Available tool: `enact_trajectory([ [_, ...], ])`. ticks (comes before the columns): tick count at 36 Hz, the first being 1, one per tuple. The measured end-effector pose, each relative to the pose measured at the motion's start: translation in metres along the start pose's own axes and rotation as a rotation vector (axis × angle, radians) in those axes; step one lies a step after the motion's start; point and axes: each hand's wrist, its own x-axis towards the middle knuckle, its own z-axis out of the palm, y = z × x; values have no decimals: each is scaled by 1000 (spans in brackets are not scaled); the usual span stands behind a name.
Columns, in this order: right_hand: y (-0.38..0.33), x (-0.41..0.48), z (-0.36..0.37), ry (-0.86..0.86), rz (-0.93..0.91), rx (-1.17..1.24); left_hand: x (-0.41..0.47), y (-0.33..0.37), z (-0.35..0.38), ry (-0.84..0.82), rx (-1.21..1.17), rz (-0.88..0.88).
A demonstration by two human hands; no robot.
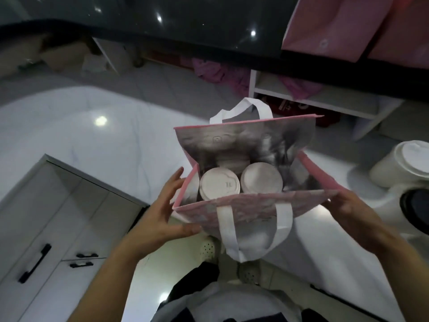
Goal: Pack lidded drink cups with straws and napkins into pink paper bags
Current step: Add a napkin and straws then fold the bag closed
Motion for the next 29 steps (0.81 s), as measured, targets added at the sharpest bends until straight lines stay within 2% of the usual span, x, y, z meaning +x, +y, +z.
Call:
enact_trajectory([
  [3,-22,5,-3,-91,-14,-152,5,18,-8,26,74,56],
  [6,-41,19,-2,-80,-45,-301,14,26,-16,10,150,90],
  [10,-53,43,-5,-95,-50,-410,27,33,-24,-9,131,102],
  [15,-64,61,-3,-122,-87,-370,39,37,-30,-22,132,113],
  [18,-64,66,-1,-113,-159,-265,45,35,-34,23,97,118],
  [25,-44,75,10,205,-278,-69,55,27,-27,353,-9,267],
  [29,-38,81,24,398,-304,-59,63,28,-18,479,-17,292],
])
